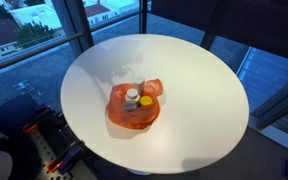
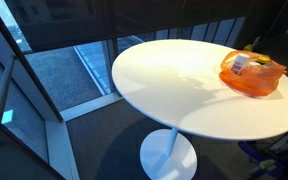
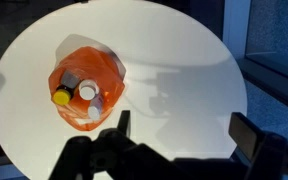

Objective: Remove the white lotion bottle from the plastic bag

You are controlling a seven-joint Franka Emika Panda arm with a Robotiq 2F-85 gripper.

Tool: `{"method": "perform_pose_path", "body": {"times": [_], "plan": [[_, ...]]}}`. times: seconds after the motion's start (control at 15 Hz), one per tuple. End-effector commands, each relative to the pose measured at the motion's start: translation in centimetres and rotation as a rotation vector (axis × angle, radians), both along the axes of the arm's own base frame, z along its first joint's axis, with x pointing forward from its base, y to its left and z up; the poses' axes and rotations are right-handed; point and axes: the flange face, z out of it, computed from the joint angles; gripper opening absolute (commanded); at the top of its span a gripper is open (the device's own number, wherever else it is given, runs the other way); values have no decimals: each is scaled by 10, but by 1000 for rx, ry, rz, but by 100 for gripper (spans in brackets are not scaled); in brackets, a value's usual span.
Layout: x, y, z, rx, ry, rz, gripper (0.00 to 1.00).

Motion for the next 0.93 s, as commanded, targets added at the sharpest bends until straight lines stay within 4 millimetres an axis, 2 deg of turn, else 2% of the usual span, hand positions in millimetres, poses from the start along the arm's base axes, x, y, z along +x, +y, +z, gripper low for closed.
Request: {"method": "perform_pose_path", "body": {"times": [0.0, 0.33, 0.87], "plan": [[0, 0, 1, 0, 1, 0, 100], [1, 1, 4, -5, -3, -3, 100], [40, 19, 26, -25, -12, 5, 100]]}}
